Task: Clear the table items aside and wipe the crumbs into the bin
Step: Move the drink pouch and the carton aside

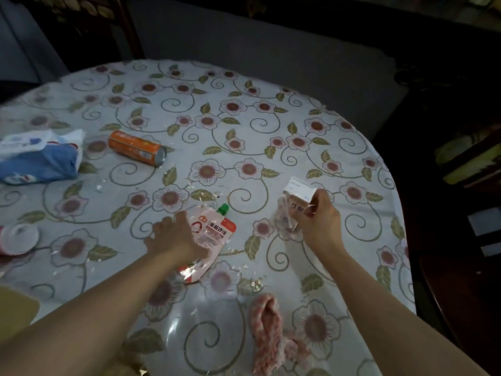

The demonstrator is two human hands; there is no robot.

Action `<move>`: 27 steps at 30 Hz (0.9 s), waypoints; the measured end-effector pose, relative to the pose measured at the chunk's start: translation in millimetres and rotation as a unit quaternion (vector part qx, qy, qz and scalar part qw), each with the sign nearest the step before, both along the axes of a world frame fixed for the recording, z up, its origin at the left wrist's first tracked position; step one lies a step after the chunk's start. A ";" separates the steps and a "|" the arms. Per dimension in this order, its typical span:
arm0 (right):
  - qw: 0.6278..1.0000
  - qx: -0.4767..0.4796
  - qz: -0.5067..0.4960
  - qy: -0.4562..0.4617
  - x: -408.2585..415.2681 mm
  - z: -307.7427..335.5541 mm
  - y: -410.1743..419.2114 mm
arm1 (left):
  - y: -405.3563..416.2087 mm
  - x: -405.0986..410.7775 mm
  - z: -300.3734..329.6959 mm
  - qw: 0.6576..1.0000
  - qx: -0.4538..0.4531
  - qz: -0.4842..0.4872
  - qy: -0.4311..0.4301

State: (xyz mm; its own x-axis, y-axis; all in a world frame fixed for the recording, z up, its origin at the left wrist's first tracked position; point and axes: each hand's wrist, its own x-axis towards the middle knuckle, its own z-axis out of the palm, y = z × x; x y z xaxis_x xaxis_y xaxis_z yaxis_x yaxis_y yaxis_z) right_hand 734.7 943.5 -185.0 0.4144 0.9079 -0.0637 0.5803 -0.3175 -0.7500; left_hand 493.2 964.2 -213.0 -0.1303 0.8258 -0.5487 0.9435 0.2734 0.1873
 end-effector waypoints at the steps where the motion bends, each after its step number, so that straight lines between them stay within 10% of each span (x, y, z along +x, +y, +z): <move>1: 1.000 0.007 -0.026 -0.004 7.0 0.3 6.4 | -1.5 -1.7 -7.6 1.000 -0.016 0.007 0.008; 19: 0.975 -0.074 -0.209 0.024 33.7 -42.9 60.3 | 20.2 7.4 -41.7 0.988 0.093 0.122 0.007; 27: 0.981 -0.148 0.047 0.115 -74.9 -66.9 11.7 | 15.7 2.7 -25.8 0.981 0.148 0.124 -0.026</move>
